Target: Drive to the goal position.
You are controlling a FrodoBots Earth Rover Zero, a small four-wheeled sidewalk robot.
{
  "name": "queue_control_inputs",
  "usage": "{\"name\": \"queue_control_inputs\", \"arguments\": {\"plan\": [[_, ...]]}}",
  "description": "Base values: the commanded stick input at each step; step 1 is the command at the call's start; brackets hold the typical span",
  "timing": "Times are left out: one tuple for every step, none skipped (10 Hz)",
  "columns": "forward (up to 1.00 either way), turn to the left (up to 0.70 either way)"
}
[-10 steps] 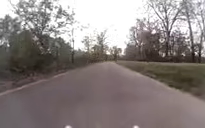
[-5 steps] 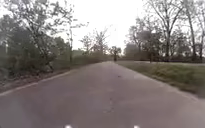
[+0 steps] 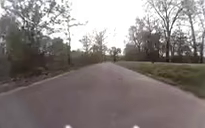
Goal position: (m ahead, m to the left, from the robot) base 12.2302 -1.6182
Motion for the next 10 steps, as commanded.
{"name": "queue_control_inputs", "arguments": {"plan": [[1.00, 0.00], [1.00, 0.00], [1.00, 0.00], [1.00, 0.00], [1.00, 0.00], [1.00, 0.00], [1.00, 0.00], [1.00, 0.00], [1.00, 0.00], [1.00, 0.00]]}}
